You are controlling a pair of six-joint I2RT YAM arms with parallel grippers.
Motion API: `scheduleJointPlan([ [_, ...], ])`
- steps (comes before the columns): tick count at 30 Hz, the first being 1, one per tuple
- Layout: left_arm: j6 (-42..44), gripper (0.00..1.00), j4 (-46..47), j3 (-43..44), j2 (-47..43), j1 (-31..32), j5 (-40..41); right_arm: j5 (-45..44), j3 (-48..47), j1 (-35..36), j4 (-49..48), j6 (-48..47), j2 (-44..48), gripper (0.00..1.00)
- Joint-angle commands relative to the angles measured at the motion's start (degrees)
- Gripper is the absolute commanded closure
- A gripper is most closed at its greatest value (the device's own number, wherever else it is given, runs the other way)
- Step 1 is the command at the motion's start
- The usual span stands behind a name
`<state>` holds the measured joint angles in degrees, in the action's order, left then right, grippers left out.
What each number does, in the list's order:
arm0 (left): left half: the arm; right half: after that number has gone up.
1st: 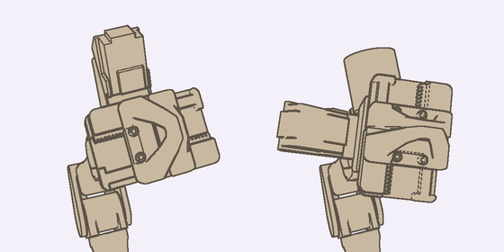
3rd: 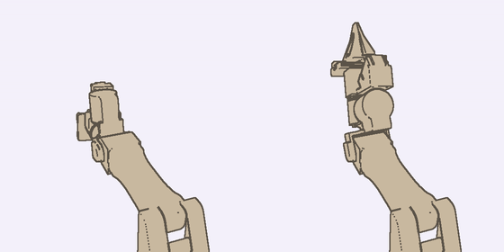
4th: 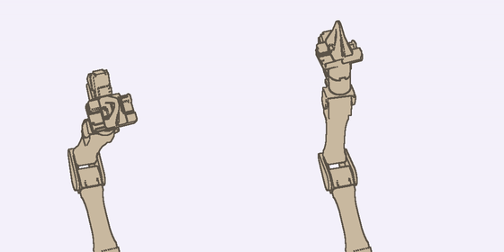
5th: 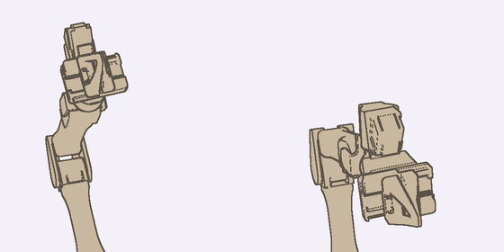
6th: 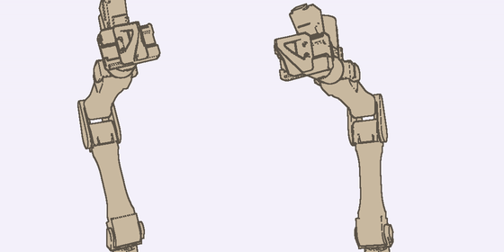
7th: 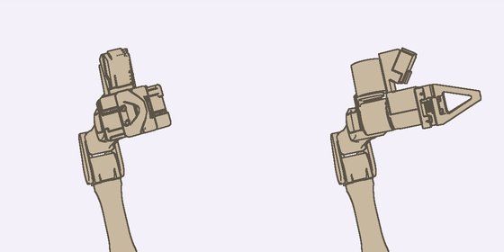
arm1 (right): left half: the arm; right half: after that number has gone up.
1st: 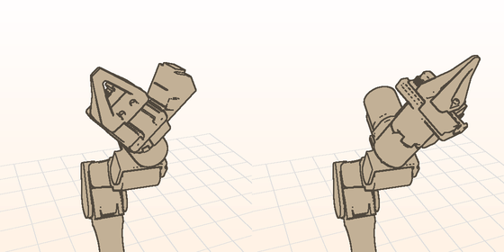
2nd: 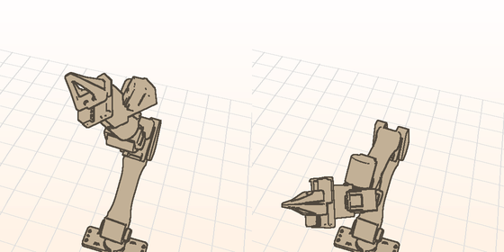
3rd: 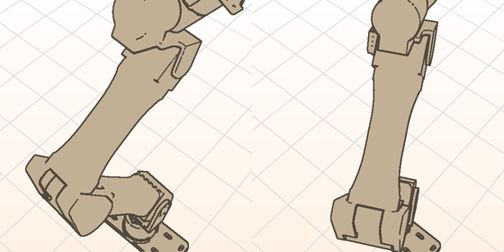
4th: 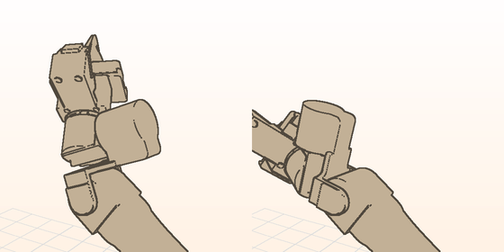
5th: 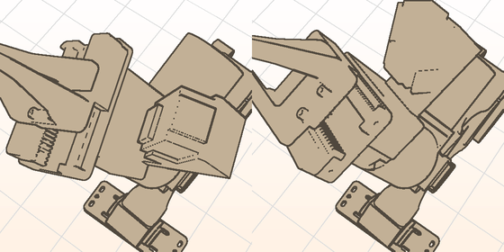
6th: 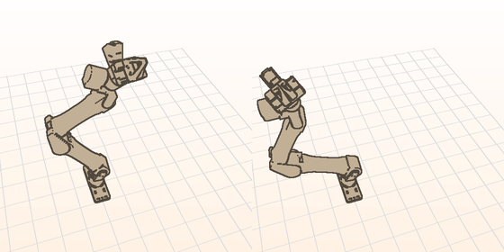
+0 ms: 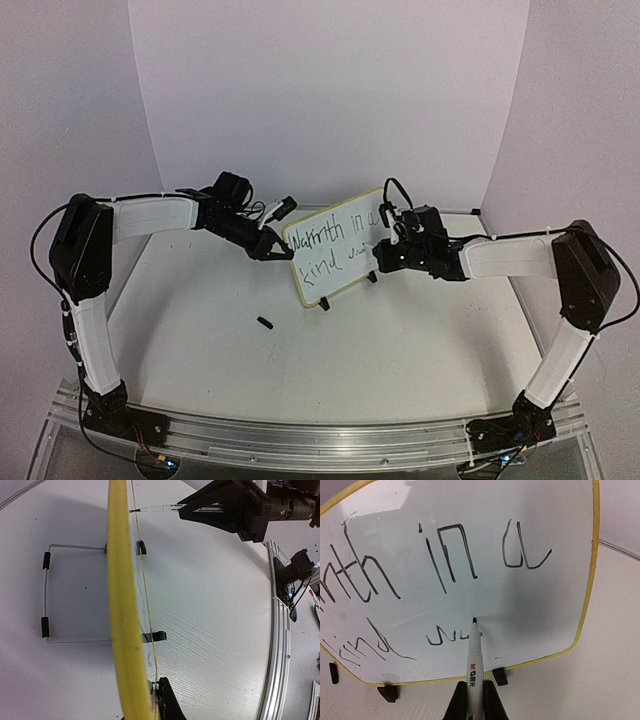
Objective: Write a sentence on the whiteboard
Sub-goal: Write on the whiteboard with the whiteboard.
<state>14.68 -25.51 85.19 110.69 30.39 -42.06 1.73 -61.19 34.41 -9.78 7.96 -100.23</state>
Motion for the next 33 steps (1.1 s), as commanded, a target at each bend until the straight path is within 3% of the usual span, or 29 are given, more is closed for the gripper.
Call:
scheduleJointPlan([
  [1,1.2,1.0,-7.9,-1.3,4.1,2.6,1.9,-1.7,-1.6,-0.1,0.0,-0.2,-0.7,1.0],
  [10,1.1,1.0,-7.8,-1.3,3.9,2.6,1.8,-3.3,1.1,-0.1,0.3,1.0,-1.2,1.0],
  [33,1.1,1.0,-7.7,-1.3,3.8,2.6,1.7,-2.6,-2.4,-0.1,0.9,-0.1,-0.4,1.0],
])
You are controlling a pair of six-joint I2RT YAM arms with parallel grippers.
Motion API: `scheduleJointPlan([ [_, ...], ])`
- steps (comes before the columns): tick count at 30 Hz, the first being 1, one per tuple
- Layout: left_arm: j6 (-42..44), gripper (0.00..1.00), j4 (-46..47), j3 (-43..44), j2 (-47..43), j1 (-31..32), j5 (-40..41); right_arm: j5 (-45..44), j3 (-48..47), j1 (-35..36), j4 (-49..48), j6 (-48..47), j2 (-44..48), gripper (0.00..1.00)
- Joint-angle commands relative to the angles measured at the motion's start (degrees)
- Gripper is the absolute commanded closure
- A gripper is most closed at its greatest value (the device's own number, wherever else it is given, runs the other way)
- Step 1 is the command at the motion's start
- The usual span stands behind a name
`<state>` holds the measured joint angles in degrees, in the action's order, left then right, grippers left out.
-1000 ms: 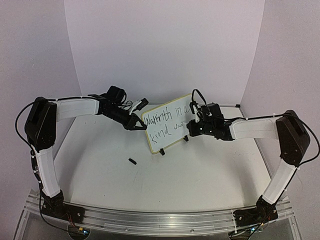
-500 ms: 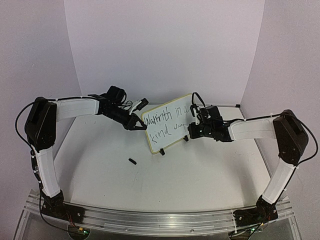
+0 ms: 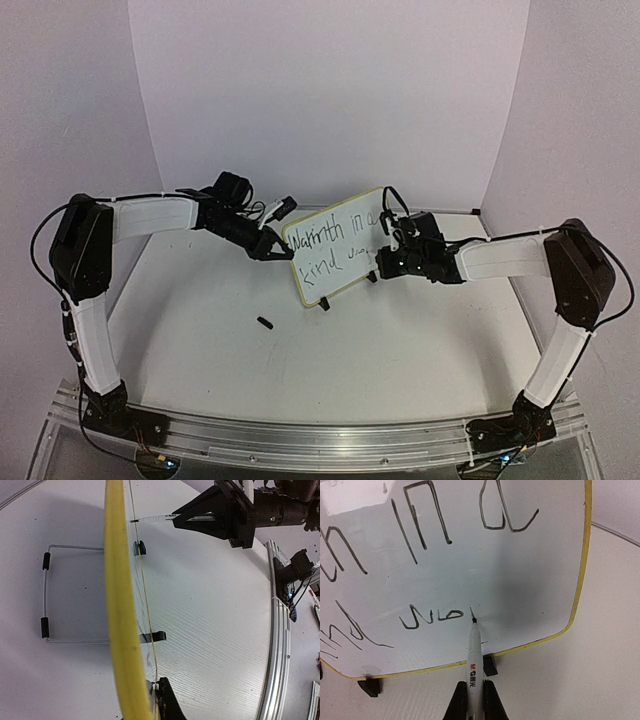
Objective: Write a sentence on the whiteboard
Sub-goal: Write on the whiteboard with the whiteboard.
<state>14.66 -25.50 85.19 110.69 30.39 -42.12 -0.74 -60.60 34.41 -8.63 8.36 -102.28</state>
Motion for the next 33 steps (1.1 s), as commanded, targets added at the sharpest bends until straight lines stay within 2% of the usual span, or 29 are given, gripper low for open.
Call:
scheduleJointPlan([
  [1,1.1,1.0,-7.7,-1.3,3.8,2.6,1.8,0.1,-3.2,-0.1,-0.2,-0.5,2.0,1.0],
  [8,1.2,1.0,-7.7,-1.3,3.8,2.6,1.8,0.0,-3.9,-0.1,0.0,-1.1,3.9,1.0],
  [33,1.2,1.0,-7.7,-1.3,3.8,2.6,1.8,-0.5,-1.3,-0.1,0.1,0.3,0.8,1.0],
])
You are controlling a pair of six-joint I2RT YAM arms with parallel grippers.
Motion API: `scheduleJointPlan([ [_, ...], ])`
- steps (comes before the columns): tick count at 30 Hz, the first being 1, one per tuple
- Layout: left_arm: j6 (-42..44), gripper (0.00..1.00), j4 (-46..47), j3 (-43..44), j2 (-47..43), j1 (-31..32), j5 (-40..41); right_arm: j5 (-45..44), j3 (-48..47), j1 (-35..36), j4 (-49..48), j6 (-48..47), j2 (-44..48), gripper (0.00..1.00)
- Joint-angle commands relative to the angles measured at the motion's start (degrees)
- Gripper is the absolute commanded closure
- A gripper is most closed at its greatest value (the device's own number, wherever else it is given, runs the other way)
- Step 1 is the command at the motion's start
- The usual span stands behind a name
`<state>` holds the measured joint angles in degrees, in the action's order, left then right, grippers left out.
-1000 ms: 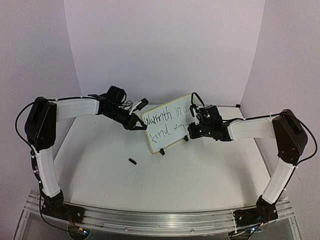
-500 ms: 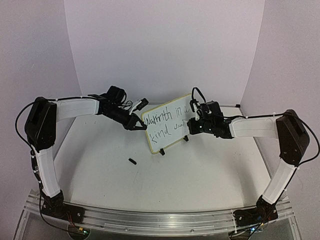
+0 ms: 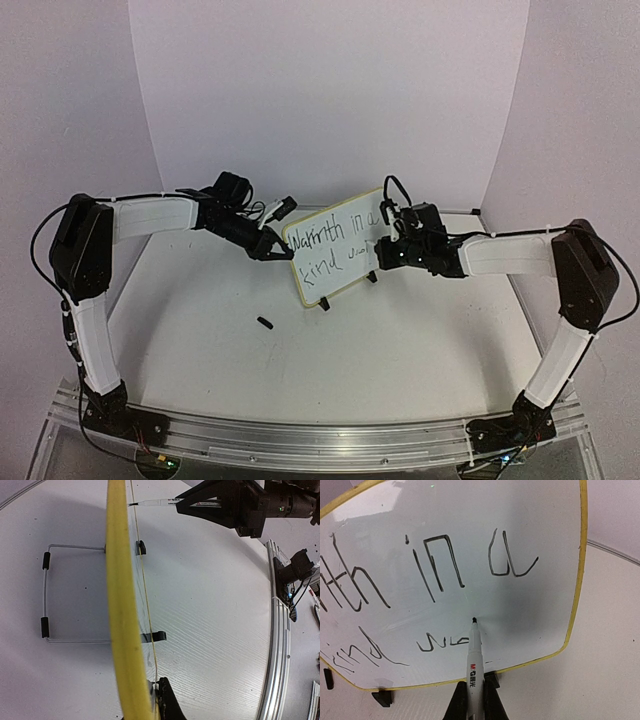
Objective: Write a sentence on the whiteboard
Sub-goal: Write on the whiteboard with the whiteboard.
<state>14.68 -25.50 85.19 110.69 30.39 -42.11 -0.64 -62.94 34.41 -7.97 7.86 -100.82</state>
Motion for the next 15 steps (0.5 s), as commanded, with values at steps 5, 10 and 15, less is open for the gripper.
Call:
scheduleJointPlan([
  [5,1.1,1.0,-7.8,-1.3,3.7,2.6,1.8,-0.5,2.1,-0.1,-0.6,1.3,-0.8,1.0],
  [10,1.1,1.0,-7.7,-1.3,3.7,2.6,1.8,-0.8,2.2,-0.1,-0.6,1.2,-0.8,1.0],
  [15,1.1,1.0,-7.8,-1.3,3.6,2.6,1.8,-0.5,0.6,-0.1,-0.6,0.7,-0.9,1.0],
])
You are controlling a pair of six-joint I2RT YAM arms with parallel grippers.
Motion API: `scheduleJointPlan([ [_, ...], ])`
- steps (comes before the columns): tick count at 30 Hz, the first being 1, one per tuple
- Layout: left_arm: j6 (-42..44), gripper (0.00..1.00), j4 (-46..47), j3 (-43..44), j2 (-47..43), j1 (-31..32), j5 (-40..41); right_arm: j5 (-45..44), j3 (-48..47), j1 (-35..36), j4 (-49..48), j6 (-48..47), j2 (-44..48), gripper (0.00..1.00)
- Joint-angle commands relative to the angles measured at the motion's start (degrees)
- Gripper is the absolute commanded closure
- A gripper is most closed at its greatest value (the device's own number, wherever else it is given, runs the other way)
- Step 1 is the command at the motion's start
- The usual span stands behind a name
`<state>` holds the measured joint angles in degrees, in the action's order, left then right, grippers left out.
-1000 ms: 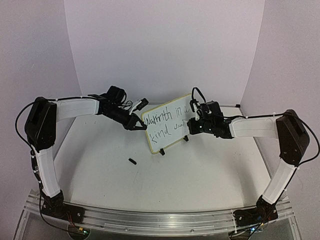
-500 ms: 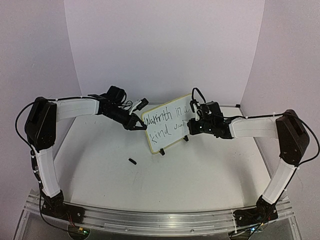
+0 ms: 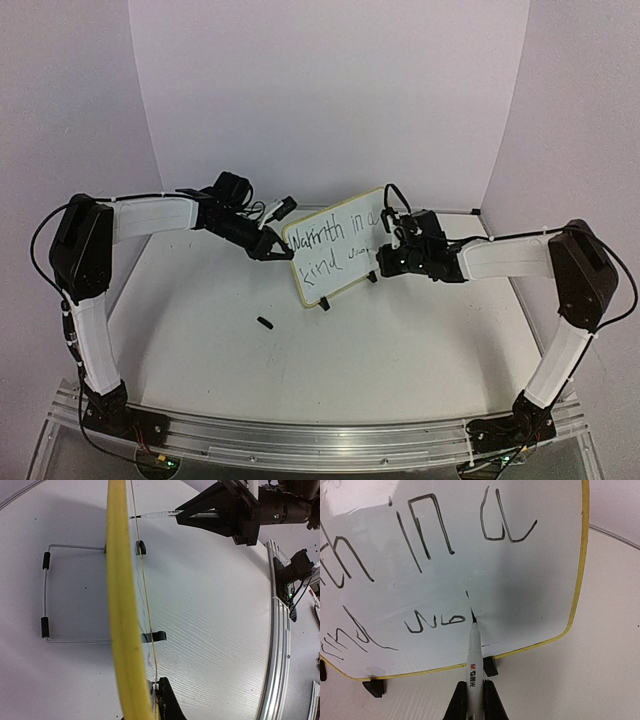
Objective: Write a sentence on the whiteboard
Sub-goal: Write on the whiteboard with the whiteboard.
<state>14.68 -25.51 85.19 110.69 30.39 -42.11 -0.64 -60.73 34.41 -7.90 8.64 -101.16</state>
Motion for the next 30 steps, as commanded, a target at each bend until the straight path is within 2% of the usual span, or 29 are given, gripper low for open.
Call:
scheduleJointPlan([
  [1,1.1,1.0,-7.8,-1.3,3.6,2.6,1.8,-0.4,-2.1,-0.1,-0.7,-0.2,-0.6,1.0],
  [15,1.1,1.0,-7.8,-1.3,3.8,2.6,1.8,-1.3,-4.8,-0.1,-0.7,-1.6,-1.2,1.0],
  [30,1.1,1.0,-7.7,-1.3,3.8,2.6,1.8,-1.8,-2.9,-0.1,-0.7,-0.5,-1.9,1.0],
])
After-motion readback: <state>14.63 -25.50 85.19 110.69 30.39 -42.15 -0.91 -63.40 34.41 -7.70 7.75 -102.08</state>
